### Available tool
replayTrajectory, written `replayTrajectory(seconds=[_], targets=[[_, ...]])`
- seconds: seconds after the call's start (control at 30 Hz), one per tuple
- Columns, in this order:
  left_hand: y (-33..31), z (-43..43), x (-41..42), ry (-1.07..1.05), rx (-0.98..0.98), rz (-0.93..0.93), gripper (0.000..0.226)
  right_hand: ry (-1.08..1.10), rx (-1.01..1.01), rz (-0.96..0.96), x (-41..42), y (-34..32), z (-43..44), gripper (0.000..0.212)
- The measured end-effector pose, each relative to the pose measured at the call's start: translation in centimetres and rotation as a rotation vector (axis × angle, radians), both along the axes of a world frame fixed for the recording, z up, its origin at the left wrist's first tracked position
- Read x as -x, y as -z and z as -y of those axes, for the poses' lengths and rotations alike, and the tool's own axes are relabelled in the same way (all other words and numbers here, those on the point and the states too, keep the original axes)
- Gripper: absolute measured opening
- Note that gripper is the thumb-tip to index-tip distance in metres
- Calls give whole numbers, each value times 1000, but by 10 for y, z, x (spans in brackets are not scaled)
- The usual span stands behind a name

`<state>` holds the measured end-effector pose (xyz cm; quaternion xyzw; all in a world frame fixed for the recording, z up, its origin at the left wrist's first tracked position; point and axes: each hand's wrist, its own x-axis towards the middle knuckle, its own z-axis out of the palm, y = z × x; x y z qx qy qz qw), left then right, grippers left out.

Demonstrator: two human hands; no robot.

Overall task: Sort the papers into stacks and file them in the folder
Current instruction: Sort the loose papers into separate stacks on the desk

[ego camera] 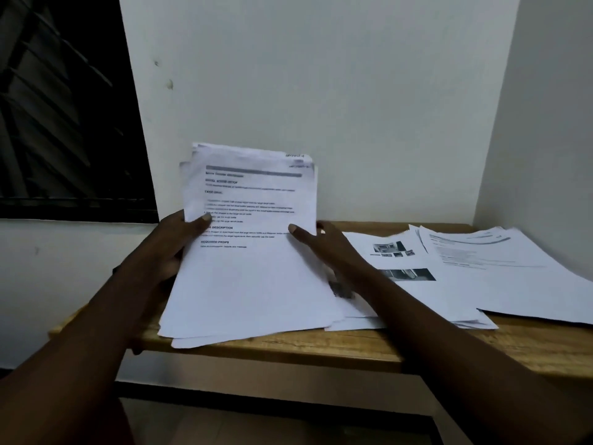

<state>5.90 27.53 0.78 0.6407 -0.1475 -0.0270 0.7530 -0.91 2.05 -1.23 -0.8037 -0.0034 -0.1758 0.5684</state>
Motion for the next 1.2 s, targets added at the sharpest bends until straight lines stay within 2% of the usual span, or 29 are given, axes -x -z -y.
replayTrajectory(seconds=[0.07, 0.1, 0.17, 0.23, 0.3, 0.4, 0.47, 0.77, 0.8, 0.93, 1.07, 1.2], targets=[[-14, -1, 14, 91, 90, 31, 40, -254, -323, -50, 7, -6, -4, 34], [-22, -1, 20, 104, 105, 51, 42, -337, -406, -69, 10, -10, -6, 31], [-42, 2, 32, 72, 62, 134, 42, -369, -452, -66, 9, -18, -11, 31], [-64, 9, 42, -37, -29, 282, 26, -297, -453, 11, 5, -32, -20, 28], [-85, 17, 52, -141, -58, 420, 12, -174, -372, 196, 4, -50, -31, 22], [-105, 26, 64, -195, -15, 587, 14, -35, -178, 463, 9, -78, -40, 16], [-108, 30, 69, -214, 19, 639, 18, -24, -148, 516, 12, -90, -42, 21], [-83, 23, 59, -208, 45, 537, 22, -70, -263, 389, 8, -72, -27, 54], [-79, 24, 56, -211, 39, 507, 22, -71, -271, 370, 7, -71, -26, 53], [-62, 27, 50, -203, 13, 424, 18, -124, -299, 305, 6, -59, -22, 25], [-74, 26, 56, -224, 89, 500, 15, -100, -322, 349, 9, -66, -22, 24], [-79, 28, 62, -191, 76, 558, 20, -146, -341, 365, 16, -75, -24, 31]])
